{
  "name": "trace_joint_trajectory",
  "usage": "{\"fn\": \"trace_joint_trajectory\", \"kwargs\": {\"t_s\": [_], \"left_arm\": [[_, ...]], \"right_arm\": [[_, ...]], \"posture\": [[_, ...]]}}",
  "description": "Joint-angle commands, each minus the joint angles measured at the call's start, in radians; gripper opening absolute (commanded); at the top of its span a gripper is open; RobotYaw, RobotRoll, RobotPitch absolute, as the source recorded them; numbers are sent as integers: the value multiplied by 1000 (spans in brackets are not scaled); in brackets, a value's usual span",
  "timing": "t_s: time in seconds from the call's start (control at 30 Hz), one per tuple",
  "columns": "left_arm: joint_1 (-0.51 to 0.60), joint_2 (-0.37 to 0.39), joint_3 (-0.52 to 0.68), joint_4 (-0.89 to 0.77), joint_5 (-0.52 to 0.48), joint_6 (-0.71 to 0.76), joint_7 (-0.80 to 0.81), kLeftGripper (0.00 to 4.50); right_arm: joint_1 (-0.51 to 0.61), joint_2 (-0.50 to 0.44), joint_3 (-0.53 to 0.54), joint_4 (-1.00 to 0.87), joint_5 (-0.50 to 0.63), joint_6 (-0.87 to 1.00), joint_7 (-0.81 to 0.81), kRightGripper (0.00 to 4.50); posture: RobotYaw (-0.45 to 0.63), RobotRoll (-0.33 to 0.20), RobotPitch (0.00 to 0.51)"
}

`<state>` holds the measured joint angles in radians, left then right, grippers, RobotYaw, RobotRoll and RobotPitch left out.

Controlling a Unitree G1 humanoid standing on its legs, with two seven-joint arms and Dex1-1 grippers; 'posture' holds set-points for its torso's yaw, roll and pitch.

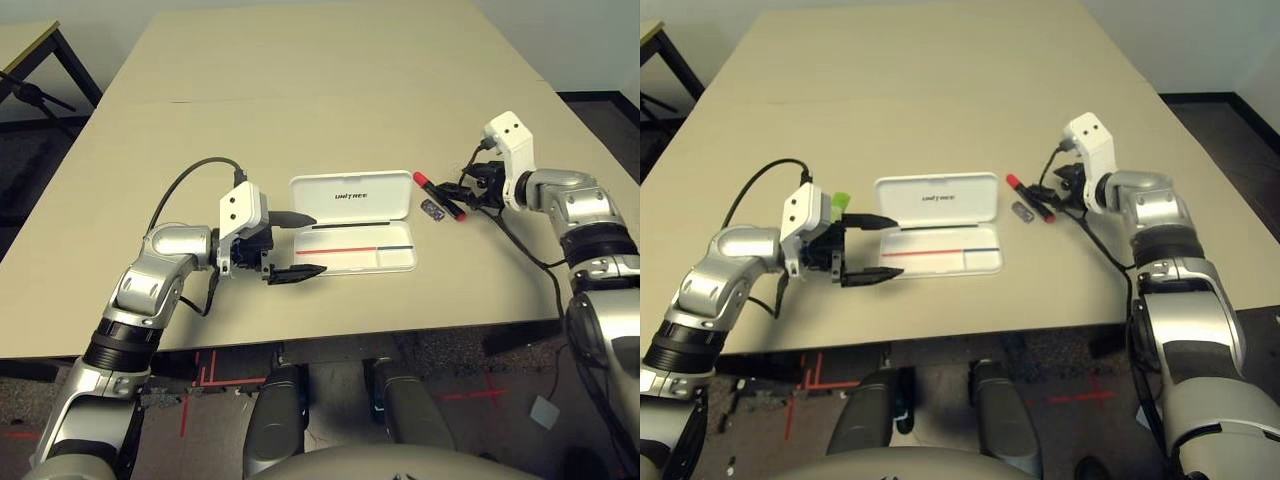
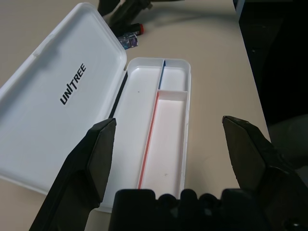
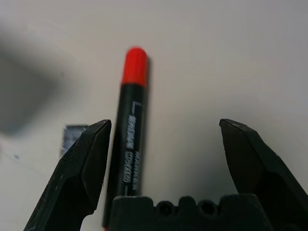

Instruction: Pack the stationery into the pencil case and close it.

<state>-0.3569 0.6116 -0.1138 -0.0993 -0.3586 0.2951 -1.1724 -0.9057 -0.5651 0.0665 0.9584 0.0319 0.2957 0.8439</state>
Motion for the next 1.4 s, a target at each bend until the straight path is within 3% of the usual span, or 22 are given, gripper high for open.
{"fn": "trace_joint_trajectory", "kwargs": {"t_s": [0.03,0.23,0.43,0.57,0.6,0.8,1.07,1.23,1.4], "left_arm": [[15,5,14,-17,-14,7,14,4449],[13,2,14,-18,-16,4,25,4449],[5,-3,14,-6,-11,-4,26,4500],[4,-5,12,-7,-12,-4,24,4500],[4,-6,11,-5,-11,-6,23,4500],[11,-10,6,-7,-11,-5,21,4500],[17,-4,7,-3,-12,-7,12,4500],[13,-4,4,10,-12,-14,2,4500],[12,5,14,23,-10,-21,-4,4500]], "right_arm": [[-24,7,14,47,-33,-33,-6,4500],[-20,14,10,67,-58,-55,-1,4500],[-3,16,6,54,-57,-46,12,2414],[7,15,4,43,-55,-41,17,734],[9,14,3,41,-56,-42,14,537],[18,-6,-5,-9,-48,-35,30,539],[60,-147,-22,-253,8,45,210,539],[196,-314,-13,-545,81,154,414,539],[300,-397,-20,-719,125,213,474,539]], "posture": [[43,0,153],[39,0,150],[31,0,150],[24,0,155],[23,0,155],[13,0,172],[-14,0,184],[-37,0,180],[-53,0,172]]}}
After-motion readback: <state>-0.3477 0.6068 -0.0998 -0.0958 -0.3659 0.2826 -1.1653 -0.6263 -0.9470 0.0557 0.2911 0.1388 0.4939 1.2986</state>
